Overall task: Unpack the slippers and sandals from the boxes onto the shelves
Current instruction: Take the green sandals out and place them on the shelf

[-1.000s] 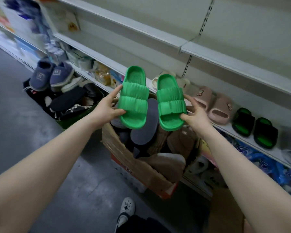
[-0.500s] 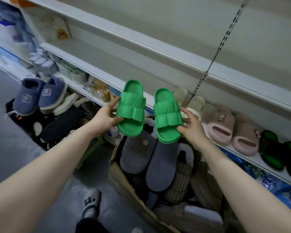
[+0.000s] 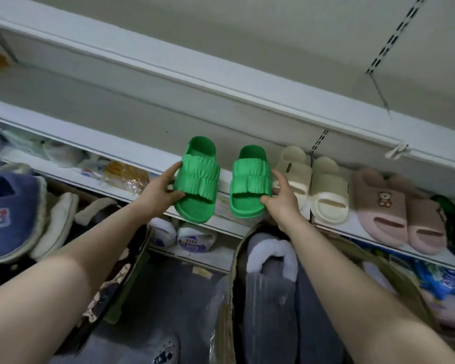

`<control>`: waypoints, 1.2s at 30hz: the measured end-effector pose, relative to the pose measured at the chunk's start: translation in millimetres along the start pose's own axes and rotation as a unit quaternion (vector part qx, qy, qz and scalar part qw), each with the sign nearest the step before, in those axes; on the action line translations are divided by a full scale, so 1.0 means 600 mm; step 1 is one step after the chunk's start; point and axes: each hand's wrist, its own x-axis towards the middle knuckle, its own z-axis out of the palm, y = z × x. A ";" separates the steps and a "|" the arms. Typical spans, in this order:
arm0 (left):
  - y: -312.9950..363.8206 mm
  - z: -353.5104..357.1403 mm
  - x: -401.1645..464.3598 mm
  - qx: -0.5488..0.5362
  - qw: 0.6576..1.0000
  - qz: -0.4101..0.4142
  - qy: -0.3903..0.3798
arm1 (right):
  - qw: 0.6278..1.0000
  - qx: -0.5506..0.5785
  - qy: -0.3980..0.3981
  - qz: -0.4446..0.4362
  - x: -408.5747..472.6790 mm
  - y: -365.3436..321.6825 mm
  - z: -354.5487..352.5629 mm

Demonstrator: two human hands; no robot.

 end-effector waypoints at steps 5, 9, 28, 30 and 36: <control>-0.027 -0.009 0.102 0.017 0.999 0.000 -0.027 | 0.999 -0.045 0.003 0.027 0.048 -0.003 0.054; -0.032 -0.001 0.158 0.136 0.991 0.016 0.003 | 0.990 -0.135 -0.046 -0.003 0.070 -0.008 0.063; -0.027 0.040 0.257 0.364 0.908 0.183 -0.101 | 0.893 -0.410 -0.099 -0.155 0.173 -0.034 0.066; -0.022 0.041 0.266 0.376 0.902 0.182 -0.106 | 0.896 -0.406 -0.100 -0.150 0.185 -0.035 0.066; -0.014 0.040 0.269 0.399 0.896 0.155 -0.123 | 0.894 -0.409 -0.105 -0.153 0.190 -0.035 0.063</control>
